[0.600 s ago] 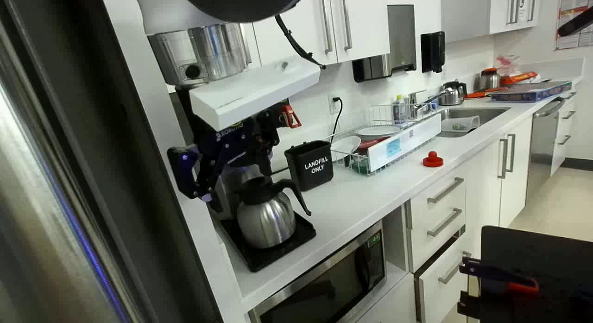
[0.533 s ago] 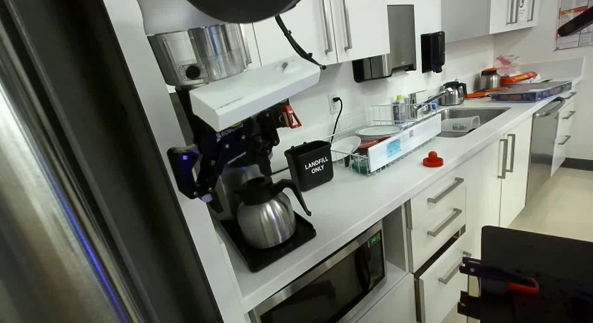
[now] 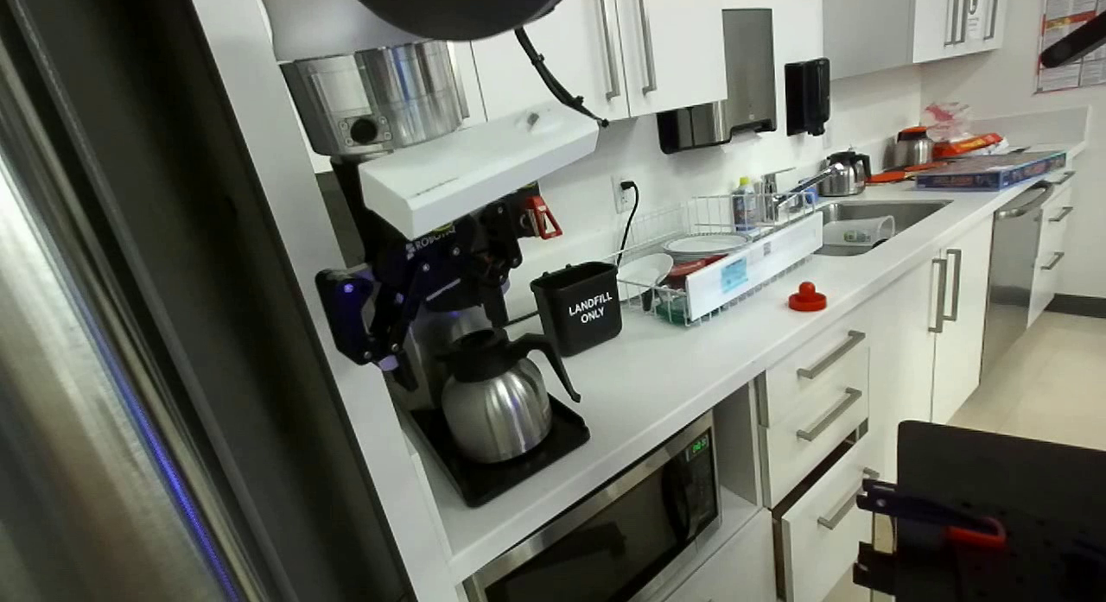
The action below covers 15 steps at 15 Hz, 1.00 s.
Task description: Flick the switch on the machine on
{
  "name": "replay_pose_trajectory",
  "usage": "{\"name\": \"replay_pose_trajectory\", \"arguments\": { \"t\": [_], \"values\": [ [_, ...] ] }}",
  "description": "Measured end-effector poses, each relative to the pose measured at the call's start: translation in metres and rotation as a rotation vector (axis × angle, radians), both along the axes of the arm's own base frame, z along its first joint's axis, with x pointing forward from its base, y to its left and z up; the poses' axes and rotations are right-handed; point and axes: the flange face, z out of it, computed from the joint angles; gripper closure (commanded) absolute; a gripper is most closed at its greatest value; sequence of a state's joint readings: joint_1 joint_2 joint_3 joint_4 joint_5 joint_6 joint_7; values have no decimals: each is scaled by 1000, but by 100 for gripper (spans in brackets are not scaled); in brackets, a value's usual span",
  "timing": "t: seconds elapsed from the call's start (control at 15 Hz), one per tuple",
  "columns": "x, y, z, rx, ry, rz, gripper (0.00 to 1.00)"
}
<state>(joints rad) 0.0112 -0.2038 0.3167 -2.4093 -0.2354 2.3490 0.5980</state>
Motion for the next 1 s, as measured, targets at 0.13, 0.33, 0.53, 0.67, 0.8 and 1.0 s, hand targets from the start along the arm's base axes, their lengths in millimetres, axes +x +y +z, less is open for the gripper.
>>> {"name": "replay_pose_trajectory", "arguments": {
  "t": [0.13, 0.33, 0.53, 0.67, 0.8, 1.0],
  "values": [
    [0, -8, 5, 6, -20, -10, 0],
    [-2, -25, 19, 22, -74, -36, 25],
    [-4, -44, 34, 24, -137, -54, 44],
    [-2, -56, 44, 18, -183, -60, 60],
    [2, -69, 51, 12, -229, -66, 73],
    [10, -88, 58, 8, -292, -75, 97]
  ]
}}
